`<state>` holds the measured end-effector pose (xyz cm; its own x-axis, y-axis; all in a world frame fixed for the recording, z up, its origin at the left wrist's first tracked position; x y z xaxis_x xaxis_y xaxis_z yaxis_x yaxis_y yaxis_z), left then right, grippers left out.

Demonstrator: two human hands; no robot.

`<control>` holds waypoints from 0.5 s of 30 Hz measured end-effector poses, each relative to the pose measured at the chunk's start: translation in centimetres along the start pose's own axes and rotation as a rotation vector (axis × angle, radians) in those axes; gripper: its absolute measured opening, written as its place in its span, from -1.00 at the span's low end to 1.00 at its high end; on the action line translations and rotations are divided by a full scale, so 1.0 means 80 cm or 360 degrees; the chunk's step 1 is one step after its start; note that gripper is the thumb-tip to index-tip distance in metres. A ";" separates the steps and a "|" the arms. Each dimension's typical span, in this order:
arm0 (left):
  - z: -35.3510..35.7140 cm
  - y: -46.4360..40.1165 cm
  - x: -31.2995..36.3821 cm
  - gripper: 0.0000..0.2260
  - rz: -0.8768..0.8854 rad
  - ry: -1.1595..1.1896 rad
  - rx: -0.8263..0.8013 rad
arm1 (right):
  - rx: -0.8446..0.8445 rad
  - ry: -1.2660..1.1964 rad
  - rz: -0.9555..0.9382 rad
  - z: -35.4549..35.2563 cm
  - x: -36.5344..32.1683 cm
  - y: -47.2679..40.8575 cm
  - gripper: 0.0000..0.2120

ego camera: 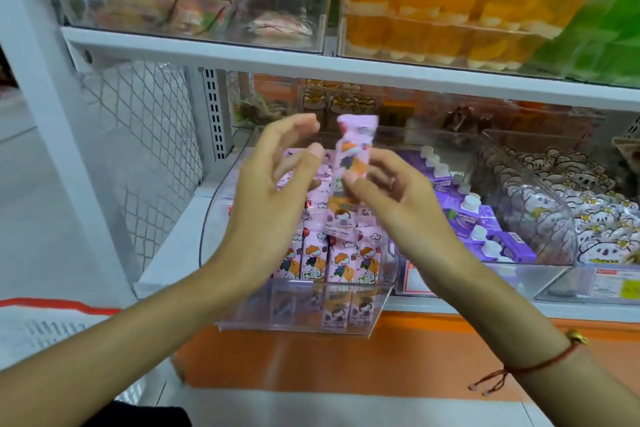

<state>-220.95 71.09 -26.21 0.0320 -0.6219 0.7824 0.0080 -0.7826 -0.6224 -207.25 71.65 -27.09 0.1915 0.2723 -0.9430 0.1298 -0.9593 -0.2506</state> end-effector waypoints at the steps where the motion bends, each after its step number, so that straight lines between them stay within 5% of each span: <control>1: 0.002 0.004 -0.003 -0.73 0.0001 -0.0057 -0.0040 | 0.0029 -0.0205 0.0128 -0.004 0.008 -0.002 -0.85; 8: 0.016 0.012 -0.005 -0.55 0.0264 -0.0759 -0.0236 | 0.0236 -0.0529 0.0249 -0.005 0.015 0.005 -0.66; 15: 0.017 0.003 -0.031 -0.68 -0.0181 -0.0017 -0.0438 | 0.0193 0.0112 -0.0161 -0.011 -0.016 0.010 -0.72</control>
<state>-219.65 72.46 -28.31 0.0571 -0.5307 0.8456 -0.2591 -0.8259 -0.5008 -206.54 70.55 -25.88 0.2513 0.3681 -0.8952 0.0342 -0.9277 -0.3718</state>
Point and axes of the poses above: each hand's wrist, its own y-axis away from the middle knuckle, its own z-axis out of the palm, x = y × z, the point moved 8 cm from there along -y, towards the middle knuckle, and after that the axes turned 6 degrees about z, right-handed, at the moved point
